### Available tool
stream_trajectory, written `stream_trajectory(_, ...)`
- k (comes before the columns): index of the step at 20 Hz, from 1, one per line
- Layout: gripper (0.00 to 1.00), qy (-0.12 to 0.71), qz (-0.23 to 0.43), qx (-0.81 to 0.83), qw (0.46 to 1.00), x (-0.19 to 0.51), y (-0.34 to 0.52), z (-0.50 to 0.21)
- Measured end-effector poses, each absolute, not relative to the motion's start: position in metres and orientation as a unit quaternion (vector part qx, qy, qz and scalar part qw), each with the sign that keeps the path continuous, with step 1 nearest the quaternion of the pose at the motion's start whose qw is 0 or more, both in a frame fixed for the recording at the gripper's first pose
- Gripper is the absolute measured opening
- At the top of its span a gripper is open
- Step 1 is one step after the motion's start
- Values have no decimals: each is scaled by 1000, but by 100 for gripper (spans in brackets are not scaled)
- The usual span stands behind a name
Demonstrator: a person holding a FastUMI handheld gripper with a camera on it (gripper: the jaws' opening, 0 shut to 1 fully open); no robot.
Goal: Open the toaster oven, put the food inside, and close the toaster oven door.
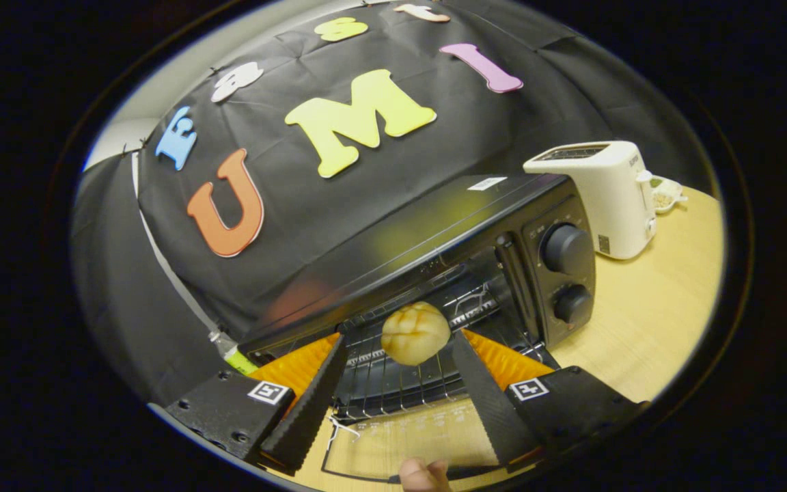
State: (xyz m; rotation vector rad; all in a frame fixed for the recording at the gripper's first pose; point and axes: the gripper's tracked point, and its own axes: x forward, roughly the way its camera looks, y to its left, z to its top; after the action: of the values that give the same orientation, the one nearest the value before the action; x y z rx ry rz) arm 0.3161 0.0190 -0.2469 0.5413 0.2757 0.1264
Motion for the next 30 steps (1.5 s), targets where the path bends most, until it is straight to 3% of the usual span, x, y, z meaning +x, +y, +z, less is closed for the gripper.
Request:
stream_trajectory(14,100,180,68,87,978,201,23,-265)
stream_trajectory(23,100,287,67,65,953,174,55,-340)
stream_trajectory(30,100,311,40,71,947,186,57,-365)
